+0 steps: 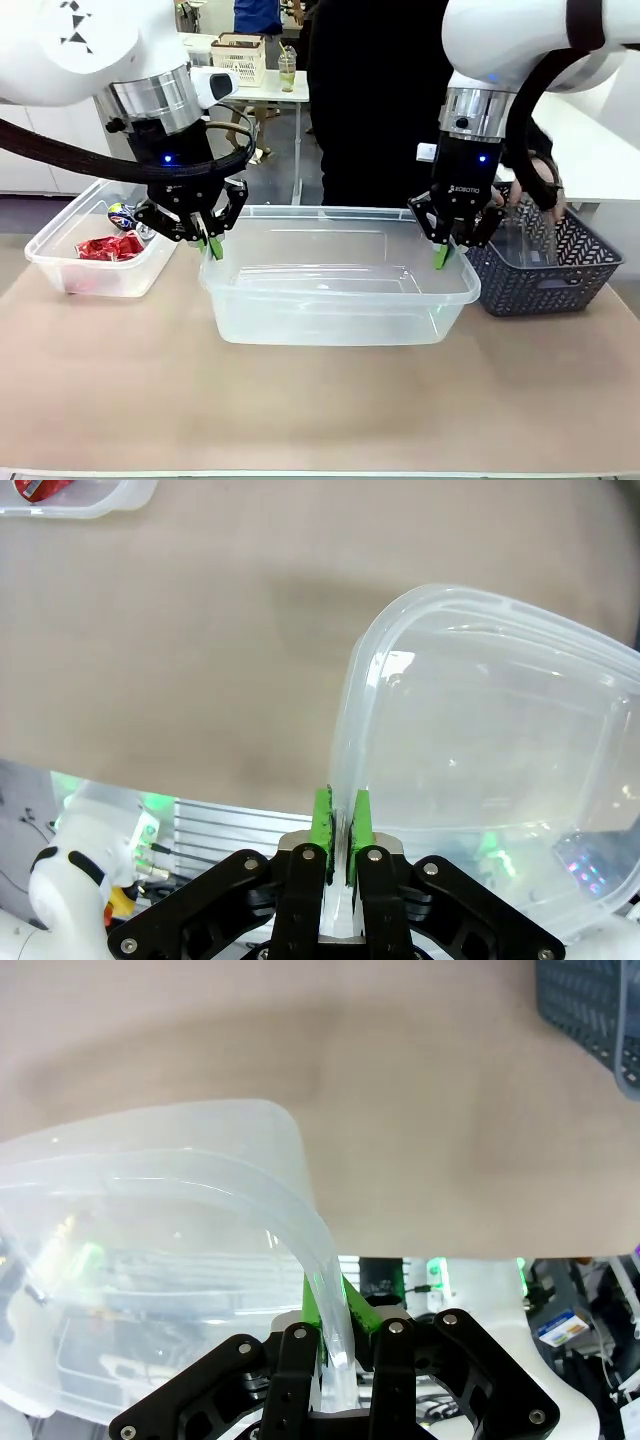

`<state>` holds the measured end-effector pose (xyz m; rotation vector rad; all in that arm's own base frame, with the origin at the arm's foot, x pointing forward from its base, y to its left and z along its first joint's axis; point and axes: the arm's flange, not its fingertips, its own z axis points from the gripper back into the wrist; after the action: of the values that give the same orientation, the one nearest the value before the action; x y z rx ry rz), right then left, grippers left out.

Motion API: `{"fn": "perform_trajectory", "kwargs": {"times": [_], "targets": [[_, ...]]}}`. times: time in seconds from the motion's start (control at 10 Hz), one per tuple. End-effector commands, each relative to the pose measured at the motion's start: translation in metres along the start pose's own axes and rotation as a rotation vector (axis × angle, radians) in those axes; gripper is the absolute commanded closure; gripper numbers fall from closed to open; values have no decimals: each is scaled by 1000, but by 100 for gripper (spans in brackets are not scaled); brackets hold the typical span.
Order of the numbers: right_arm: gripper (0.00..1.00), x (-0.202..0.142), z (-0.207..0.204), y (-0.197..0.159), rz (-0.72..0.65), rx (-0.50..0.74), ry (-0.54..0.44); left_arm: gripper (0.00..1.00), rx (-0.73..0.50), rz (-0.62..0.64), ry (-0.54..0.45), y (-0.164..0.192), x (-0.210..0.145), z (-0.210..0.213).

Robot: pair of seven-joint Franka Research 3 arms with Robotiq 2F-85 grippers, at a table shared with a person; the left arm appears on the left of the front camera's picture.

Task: Sort the waste into each basket.
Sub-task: Offer the picked Organizing box to the human.

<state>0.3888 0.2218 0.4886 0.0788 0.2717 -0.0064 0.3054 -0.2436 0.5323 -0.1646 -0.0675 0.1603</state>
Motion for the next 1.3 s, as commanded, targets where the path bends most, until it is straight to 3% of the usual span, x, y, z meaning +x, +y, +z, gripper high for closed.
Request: {"fn": "perform_trajectory", "kwargs": {"times": [0.0,1.2], "targets": [[100,-3,3,1,1,-11,6,100,-9,26,-7,2,0,4],[100,-3,3,1,1,-11,6,100,-9,26,-7,2,0,4]]}}
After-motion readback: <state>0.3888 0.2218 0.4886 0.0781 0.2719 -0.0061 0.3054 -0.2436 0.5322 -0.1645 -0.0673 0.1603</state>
